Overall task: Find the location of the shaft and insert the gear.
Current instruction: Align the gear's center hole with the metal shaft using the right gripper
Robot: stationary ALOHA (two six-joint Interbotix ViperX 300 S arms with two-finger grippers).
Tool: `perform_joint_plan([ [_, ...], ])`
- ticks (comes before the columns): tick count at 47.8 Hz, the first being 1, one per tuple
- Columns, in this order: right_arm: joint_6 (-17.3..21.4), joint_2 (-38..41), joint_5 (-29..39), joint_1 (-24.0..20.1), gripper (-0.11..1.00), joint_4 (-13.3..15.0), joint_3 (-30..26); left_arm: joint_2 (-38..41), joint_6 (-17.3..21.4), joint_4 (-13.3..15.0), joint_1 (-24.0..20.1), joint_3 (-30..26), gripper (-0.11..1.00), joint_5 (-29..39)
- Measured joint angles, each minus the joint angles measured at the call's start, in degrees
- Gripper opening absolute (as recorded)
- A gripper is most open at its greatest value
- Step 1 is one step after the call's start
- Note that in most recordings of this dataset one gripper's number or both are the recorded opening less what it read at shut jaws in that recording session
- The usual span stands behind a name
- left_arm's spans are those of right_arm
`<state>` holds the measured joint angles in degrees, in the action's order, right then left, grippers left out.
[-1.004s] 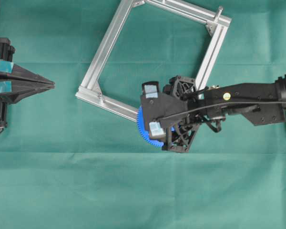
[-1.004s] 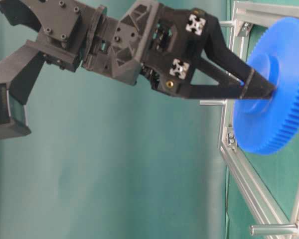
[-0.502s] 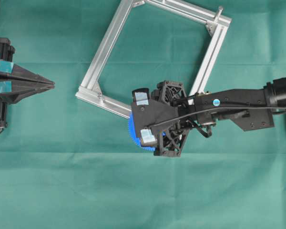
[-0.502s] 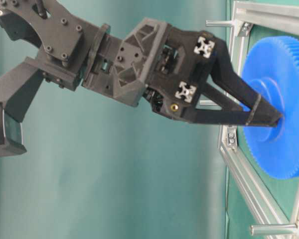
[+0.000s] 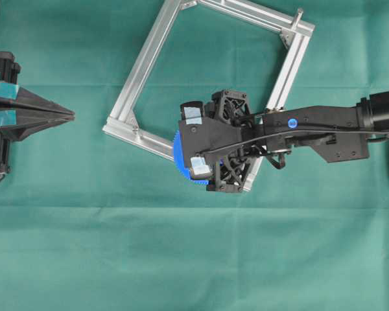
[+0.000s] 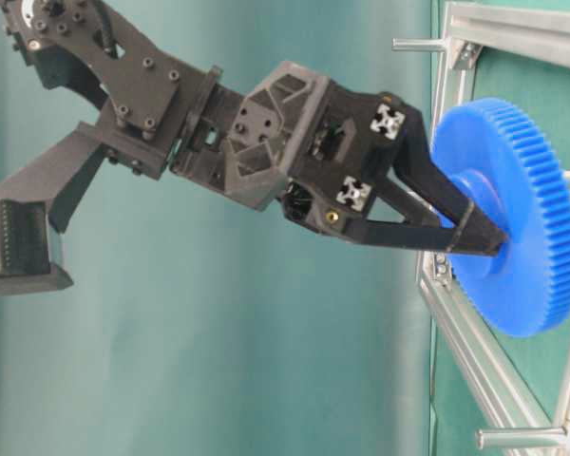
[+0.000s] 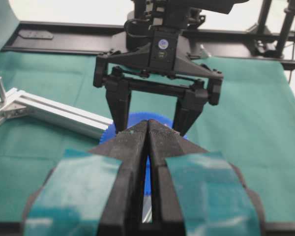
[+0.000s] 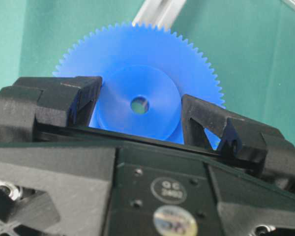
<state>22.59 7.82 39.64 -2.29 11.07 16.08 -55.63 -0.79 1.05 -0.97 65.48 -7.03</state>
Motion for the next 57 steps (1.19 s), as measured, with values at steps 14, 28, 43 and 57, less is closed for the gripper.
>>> perform_joint_plan([
  [14,2.0,-2.5,-0.4,0.3,0.70,0.1,3.0,0.0,0.0,0.0,0.0,0.0,0.01,0.0],
  [28,2.8,-4.3,-1.8,-0.3,0.70,0.0,5.4,0.0,0.0,0.0,0.1,0.0,0.01,0.0],
  [43,4.0,-4.6,-3.0,-2.5,0.70,0.0,5.9,0.0,0.0,0.1,0.0,0.1,0.01,0.0],
  [57,4.9,-4.5,-5.0,-5.1,0.70,-0.9,6.0,0.1,0.0,0.1,0.1,0.0,0.01,0.0],
])
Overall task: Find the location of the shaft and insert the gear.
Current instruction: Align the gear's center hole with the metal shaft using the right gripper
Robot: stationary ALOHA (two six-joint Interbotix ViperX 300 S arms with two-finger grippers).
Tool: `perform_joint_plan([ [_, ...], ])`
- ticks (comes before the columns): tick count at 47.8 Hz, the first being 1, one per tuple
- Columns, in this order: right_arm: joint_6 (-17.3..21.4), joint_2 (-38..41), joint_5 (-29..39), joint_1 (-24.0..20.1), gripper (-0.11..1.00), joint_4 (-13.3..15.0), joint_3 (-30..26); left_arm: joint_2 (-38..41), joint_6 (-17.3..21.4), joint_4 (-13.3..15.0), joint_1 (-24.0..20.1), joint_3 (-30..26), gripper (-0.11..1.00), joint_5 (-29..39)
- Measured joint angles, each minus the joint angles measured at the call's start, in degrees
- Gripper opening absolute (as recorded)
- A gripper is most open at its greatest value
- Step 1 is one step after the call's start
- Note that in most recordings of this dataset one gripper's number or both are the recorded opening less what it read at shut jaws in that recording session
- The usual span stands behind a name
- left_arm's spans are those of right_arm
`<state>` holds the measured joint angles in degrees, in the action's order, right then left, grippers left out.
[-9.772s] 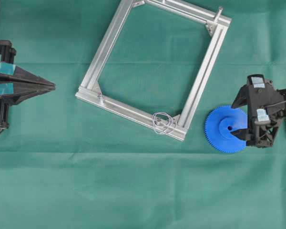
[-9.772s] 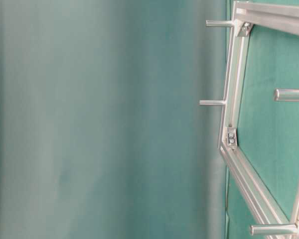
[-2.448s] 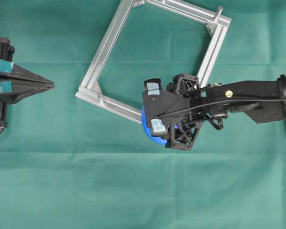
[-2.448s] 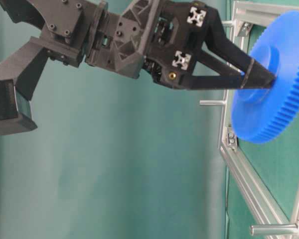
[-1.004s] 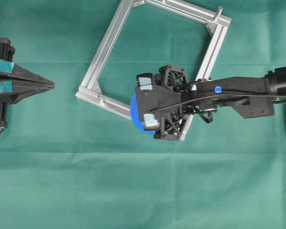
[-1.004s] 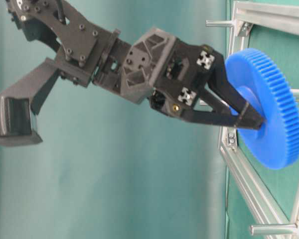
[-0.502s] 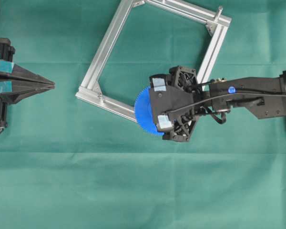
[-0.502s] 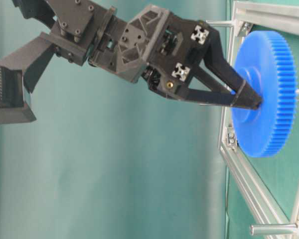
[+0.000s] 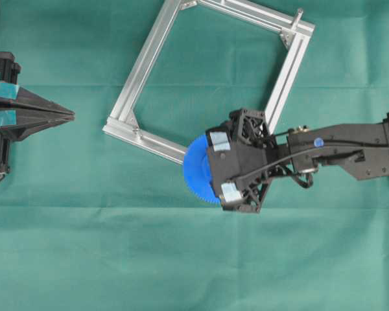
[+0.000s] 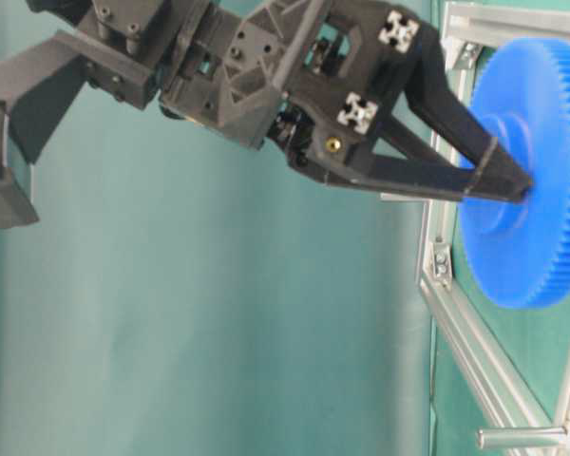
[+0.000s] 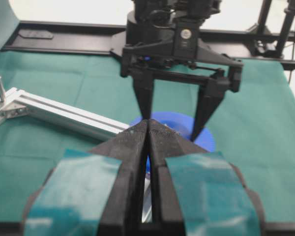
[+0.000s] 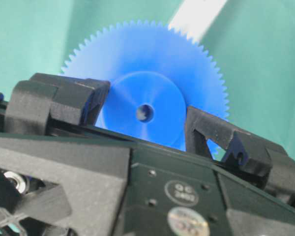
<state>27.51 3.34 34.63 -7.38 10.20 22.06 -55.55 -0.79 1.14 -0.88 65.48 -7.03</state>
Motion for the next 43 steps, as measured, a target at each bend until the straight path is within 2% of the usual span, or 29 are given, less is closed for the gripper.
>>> perform_joint_plan([
  [15,0.4,0.0,-1.1,-1.9,0.70,-0.2,0.0,-0.1,0.0,0.0,-0.1,0.0,0.01,0.0],
  [22,0.4,0.0,-1.1,-1.8,0.70,0.6,0.0,-0.1,0.0,0.0,-0.1,0.0,0.01,0.0],
  [43,-0.1,-0.1,-1.1,2.5,0.70,1.4,0.3,-0.1,0.0,0.0,-0.1,0.0,0.01,0.0],
])
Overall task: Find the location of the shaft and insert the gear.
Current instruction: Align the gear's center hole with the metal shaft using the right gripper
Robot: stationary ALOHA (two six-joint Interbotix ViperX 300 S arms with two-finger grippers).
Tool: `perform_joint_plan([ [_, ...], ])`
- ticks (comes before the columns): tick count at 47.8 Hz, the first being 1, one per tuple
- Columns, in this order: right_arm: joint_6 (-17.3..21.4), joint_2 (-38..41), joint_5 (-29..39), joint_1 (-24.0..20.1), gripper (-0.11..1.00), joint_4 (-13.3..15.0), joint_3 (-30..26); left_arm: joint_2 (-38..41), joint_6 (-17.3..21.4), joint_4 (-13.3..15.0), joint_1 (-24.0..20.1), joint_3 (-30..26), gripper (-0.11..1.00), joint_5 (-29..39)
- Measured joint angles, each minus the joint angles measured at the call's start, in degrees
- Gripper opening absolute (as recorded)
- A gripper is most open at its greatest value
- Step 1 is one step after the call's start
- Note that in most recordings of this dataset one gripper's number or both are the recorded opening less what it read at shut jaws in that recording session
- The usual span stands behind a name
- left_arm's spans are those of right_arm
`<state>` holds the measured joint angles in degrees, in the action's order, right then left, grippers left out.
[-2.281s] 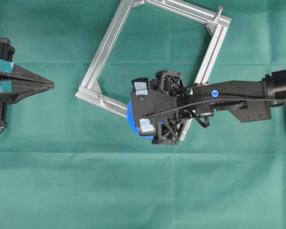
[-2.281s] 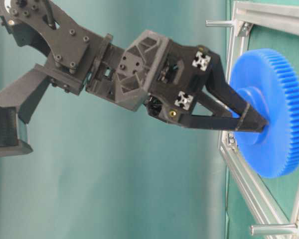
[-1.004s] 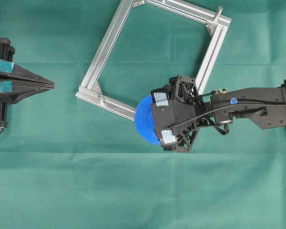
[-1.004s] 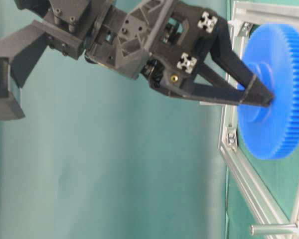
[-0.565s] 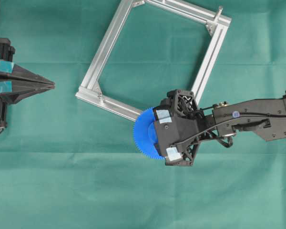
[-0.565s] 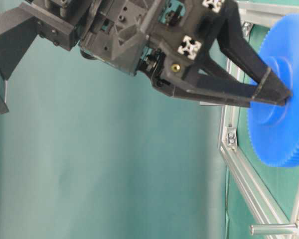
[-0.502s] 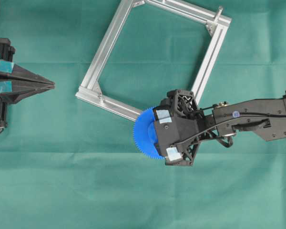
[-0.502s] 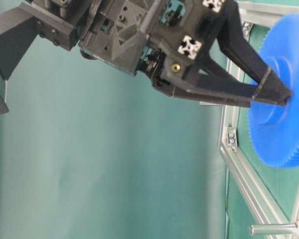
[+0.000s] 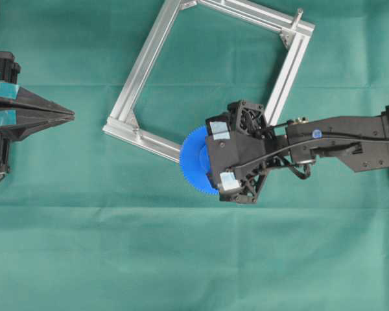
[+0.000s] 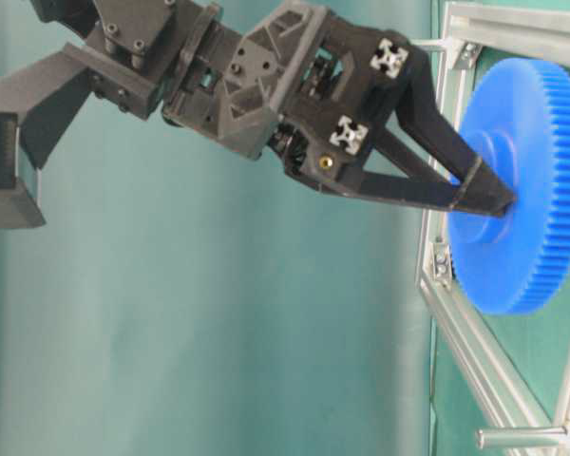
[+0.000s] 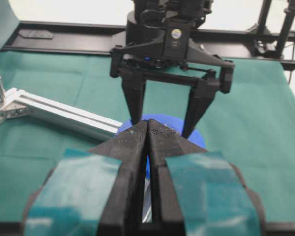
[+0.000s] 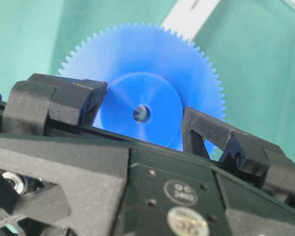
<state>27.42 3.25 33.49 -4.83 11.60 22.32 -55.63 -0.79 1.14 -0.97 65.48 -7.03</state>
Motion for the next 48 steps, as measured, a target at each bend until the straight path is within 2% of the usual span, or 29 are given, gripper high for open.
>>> perform_joint_plan([
  [20,0.1,0.1,0.1,3.6,0.70,2.5,0.3,0.0,0.0,0.0,0.0,0.0,0.01,0.0],
  [28,0.4,0.1,0.2,3.8,0.70,2.6,0.4,0.0,0.0,0.0,0.0,0.1,0.01,0.0],
  [48,1.1,-0.3,0.2,0.1,0.70,-0.2,1.3,0.0,0.0,0.0,0.0,0.0,0.01,0.0],
])
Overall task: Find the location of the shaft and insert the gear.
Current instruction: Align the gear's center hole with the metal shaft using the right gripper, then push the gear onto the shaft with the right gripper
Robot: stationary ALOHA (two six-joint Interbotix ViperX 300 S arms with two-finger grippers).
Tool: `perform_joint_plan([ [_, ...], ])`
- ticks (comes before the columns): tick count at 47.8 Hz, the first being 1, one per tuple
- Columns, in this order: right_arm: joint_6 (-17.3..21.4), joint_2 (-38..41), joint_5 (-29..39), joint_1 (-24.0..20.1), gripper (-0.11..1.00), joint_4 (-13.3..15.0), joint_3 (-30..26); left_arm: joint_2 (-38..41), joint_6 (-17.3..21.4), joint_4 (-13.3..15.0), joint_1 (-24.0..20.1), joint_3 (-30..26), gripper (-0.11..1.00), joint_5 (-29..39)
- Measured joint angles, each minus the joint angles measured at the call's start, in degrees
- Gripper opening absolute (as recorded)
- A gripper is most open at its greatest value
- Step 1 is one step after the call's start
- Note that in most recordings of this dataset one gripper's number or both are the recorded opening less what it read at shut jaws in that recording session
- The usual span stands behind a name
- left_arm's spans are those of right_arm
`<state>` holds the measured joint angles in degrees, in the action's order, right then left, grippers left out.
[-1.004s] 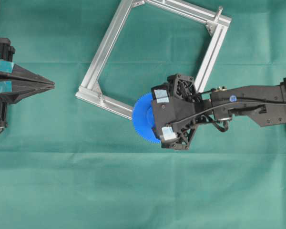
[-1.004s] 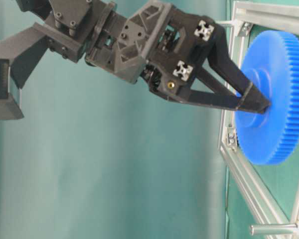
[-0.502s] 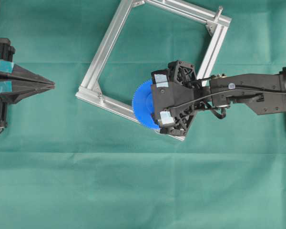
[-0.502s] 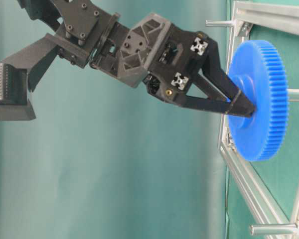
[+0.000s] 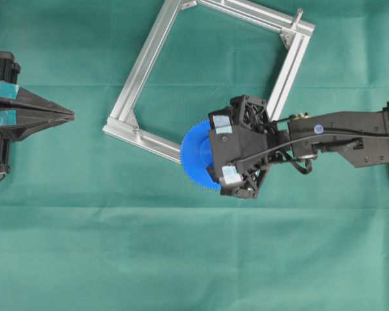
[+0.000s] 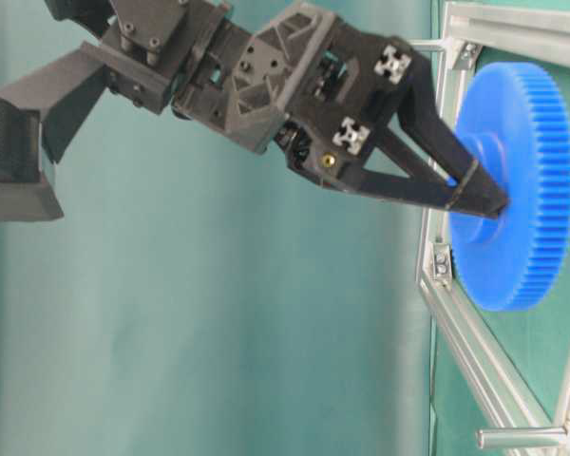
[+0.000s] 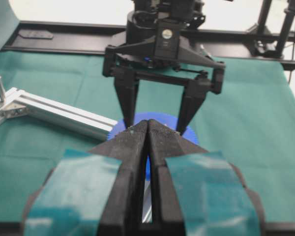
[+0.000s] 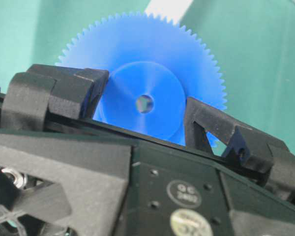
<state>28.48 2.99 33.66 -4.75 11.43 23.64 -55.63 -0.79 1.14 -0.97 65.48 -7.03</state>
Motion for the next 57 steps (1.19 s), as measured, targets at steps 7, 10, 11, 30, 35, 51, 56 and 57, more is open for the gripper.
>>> perform_joint_plan([
  [7,1.1,-0.2,-0.3,-1.3,0.70,-0.3,0.5,0.0,0.0,0.0,0.0,0.0,0.01,0.0],
  [10,1.9,-0.2,-0.5,-1.4,0.70,-0.2,1.0,0.0,0.0,0.0,0.0,0.0,0.01,0.0],
  [11,2.2,-0.3,-0.6,-1.4,0.70,-0.3,1.1,0.0,0.0,0.0,0.0,0.0,0.01,0.0],
  [30,3.3,-0.4,-2.7,-1.5,0.70,0.0,2.6,-0.9,0.0,0.0,0.0,0.0,0.01,0.3],
  [35,3.3,-0.4,-2.8,-1.5,0.70,0.1,2.6,-0.9,0.0,0.0,0.0,0.0,0.01,0.4],
  [51,3.4,-0.4,-2.8,-1.6,0.70,0.4,2.6,-1.0,0.0,0.0,0.0,-0.1,0.01,0.4],
  [56,3.4,-0.4,-3.0,-1.6,0.70,0.4,2.6,-1.0,0.0,0.0,0.0,0.0,0.01,0.4],
  [57,3.4,-0.4,-3.1,-1.6,0.70,0.4,2.6,-1.0,0.0,0.0,0.0,0.0,0.01,0.5],
])
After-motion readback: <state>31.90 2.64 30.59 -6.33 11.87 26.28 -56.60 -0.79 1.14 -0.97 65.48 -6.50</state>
